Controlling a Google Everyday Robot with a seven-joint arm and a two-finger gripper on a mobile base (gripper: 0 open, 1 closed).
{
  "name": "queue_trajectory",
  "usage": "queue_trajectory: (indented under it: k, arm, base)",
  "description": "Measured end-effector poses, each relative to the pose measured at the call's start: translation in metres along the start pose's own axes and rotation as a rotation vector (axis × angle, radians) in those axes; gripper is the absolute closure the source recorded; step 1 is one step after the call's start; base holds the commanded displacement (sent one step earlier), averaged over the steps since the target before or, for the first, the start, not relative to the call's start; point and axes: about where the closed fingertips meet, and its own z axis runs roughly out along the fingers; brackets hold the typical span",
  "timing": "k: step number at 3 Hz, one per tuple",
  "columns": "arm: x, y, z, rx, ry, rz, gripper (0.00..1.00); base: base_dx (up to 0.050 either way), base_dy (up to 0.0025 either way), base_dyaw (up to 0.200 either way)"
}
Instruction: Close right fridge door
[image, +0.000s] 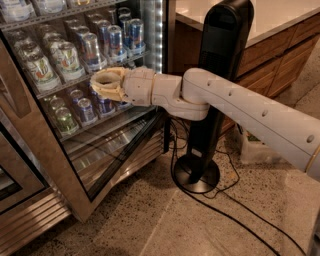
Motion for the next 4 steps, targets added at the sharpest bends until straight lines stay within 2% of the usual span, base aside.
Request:
queue_trajectory:
  k: [1,2,4]
  arm:
    - [0.0000,0.0000,0.0000,0.000,0.000,0.000,1.00]
    - [0.0000,0.0000,0.0000,0.000,0.000,0.000,1.00]
    - [-0.0017,0.0029,-0.0010,0.002,-0.001,0.000,1.00]
  base:
    - [0.040,0.00240,0.115]
    - [0.049,0.00001,0.000]
    - [0.000,0.00000,0.000]
